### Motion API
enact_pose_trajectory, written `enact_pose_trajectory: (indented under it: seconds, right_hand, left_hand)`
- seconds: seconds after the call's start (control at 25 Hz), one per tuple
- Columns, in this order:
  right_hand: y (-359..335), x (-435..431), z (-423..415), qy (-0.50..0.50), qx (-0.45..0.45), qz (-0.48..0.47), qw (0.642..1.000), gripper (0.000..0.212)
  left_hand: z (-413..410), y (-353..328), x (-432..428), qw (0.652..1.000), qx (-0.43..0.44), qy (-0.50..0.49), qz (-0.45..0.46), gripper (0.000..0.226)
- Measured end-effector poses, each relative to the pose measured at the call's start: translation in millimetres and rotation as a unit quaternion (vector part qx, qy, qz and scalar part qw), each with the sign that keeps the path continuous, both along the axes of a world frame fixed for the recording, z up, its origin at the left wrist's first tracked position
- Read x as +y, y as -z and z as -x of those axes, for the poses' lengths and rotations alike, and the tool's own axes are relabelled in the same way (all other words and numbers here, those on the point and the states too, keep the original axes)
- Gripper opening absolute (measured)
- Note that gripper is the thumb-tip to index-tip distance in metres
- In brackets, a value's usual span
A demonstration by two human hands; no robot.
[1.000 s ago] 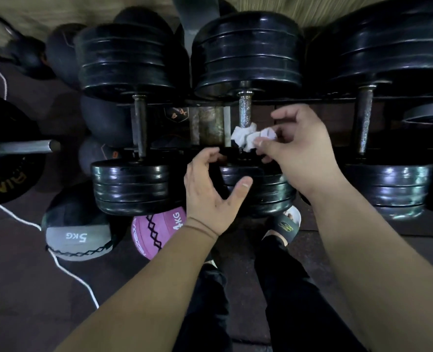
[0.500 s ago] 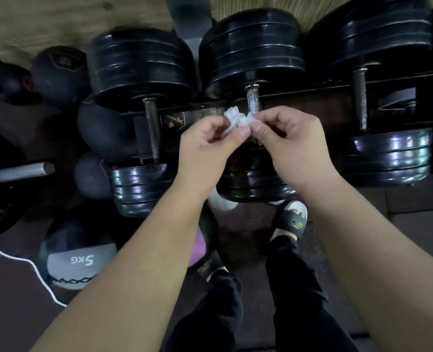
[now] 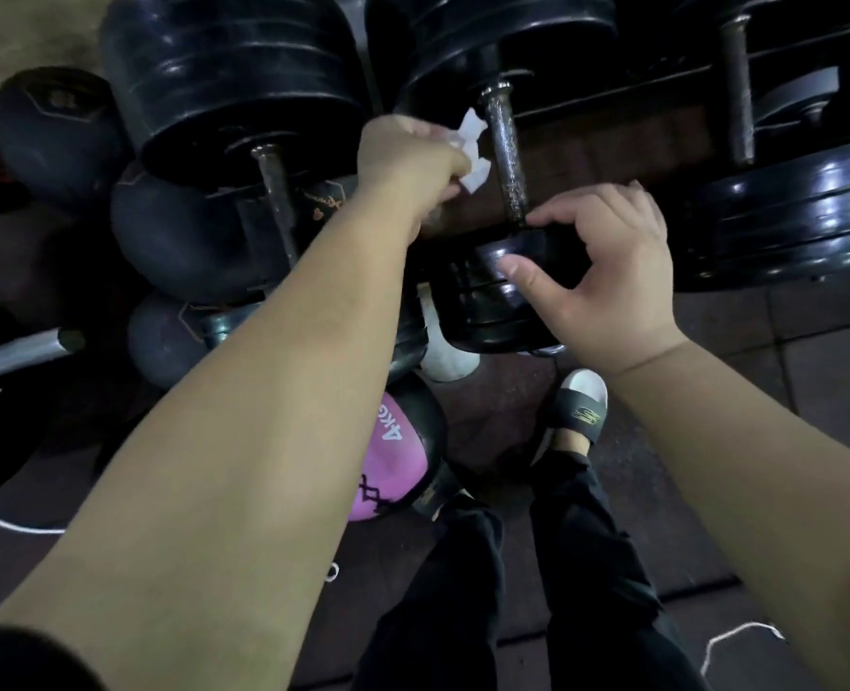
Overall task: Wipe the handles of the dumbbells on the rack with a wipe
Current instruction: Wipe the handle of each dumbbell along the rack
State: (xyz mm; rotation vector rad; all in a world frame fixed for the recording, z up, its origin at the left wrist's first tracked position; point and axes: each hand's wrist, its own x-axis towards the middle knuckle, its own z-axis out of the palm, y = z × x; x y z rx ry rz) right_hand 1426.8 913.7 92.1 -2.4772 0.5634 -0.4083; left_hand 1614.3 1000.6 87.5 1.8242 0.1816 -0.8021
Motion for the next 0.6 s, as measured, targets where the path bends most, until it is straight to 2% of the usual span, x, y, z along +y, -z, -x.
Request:
enact_pose_trajectory:
  seconds: [0.12, 0.2, 0.28, 0.48, 0.6]
  right_hand:
    - [7.9, 1.5, 8.3, -0.008, -0.027, 0.015, 0.999, 0.047]
    - [11.4, 1.1, 8.2, 0.000, -0.046, 0.015, 0.999, 0.048]
    - [12.8, 0.3, 7.9, 0.002, -0.055, 0.013, 0.998, 0.049]
    - [14.3, 0.9, 8.6, 0.001, -0.065, 0.036, 0.997, 0.045]
    - [14.2, 0.9, 6.9, 0.005, -0.058, 0.048, 0.997, 0.044]
  left_hand:
    - [6.0, 5.3, -12.8, 0.998, 0.012, -0.016, 0.062, 0.031]
    - [7.9, 15.6, -18.0, 0.997, -0.014, -0.017, 0.074, 0.034]
    - [7.9, 29.0, -20.9, 0.997, -0.064, -0.001, 0.043, 0.034]
    - [4.4, 33.7, -24.8, 0.979, -0.190, 0.029, -0.073, 0.018]
    - [8.5, 24.1, -23.9, 0.973, -0.200, 0.069, -0.088, 0.012]
